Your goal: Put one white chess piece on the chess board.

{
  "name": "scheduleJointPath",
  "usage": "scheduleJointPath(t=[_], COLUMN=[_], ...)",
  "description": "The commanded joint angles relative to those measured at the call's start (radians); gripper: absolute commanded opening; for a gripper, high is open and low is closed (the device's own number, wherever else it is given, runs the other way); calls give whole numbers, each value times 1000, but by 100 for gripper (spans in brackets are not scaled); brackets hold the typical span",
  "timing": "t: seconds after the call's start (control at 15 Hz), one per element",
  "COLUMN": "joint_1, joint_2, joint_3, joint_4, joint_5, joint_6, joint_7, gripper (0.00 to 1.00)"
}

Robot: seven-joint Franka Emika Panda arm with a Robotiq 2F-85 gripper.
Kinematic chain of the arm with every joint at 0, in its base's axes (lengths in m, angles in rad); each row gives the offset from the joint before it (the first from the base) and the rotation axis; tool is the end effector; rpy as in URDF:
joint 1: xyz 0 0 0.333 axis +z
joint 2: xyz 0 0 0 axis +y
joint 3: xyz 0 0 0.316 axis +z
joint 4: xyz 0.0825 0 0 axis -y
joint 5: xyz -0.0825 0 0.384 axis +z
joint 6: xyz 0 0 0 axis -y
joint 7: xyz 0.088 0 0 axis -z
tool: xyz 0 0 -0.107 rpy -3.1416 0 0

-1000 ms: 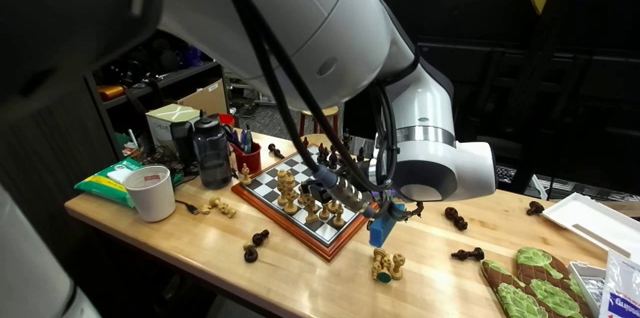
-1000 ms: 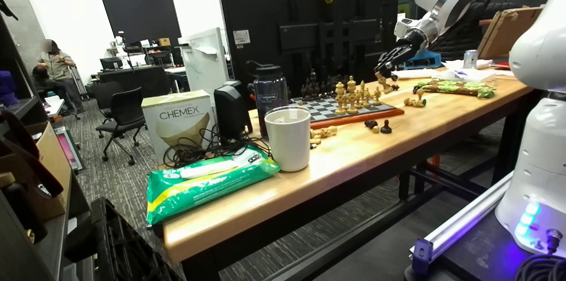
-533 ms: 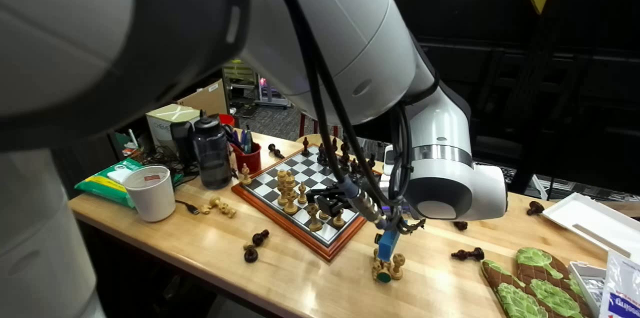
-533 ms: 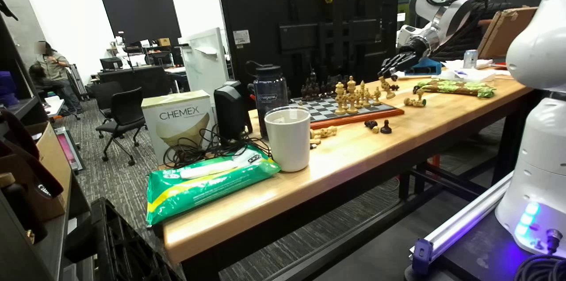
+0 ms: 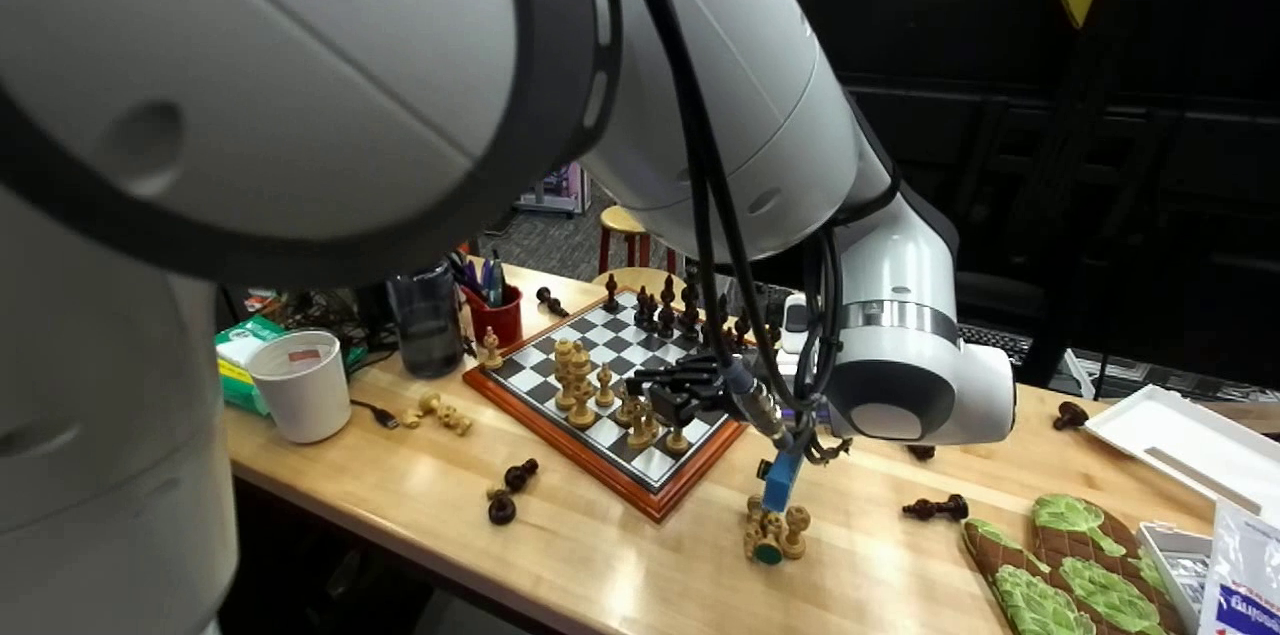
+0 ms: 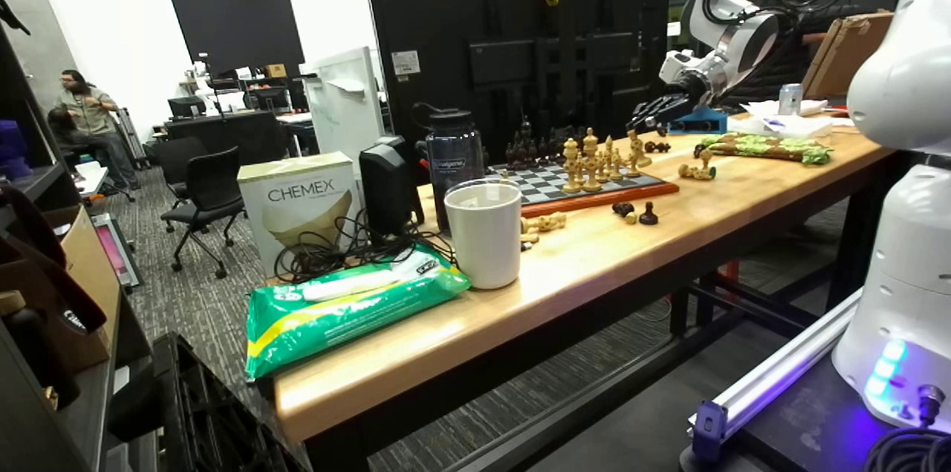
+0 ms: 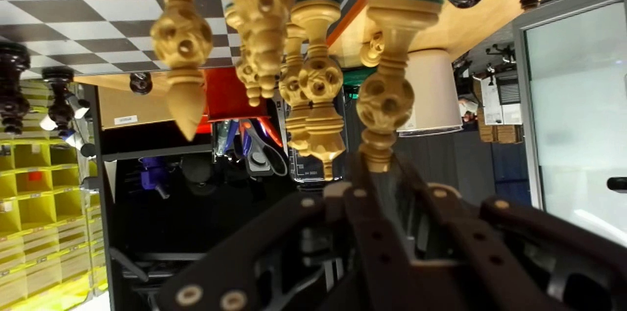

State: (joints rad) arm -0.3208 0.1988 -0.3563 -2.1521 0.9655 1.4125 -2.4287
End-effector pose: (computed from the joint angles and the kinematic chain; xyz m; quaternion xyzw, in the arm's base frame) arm 0.4337 -0.2198 0.3165 -0.6327 -0.5241 -0.4069 0.3993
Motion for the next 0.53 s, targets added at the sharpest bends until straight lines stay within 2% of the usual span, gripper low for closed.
scheduleJointPath(t=[0.0, 0.47], joint_1=[-25, -38], joint_2=[46, 83], joint_3=[25, 37], joint_4=[66, 109], joint_5=[26, 59], joint_6=[-37, -67], joint_7=[-14, 4], gripper=[4, 4])
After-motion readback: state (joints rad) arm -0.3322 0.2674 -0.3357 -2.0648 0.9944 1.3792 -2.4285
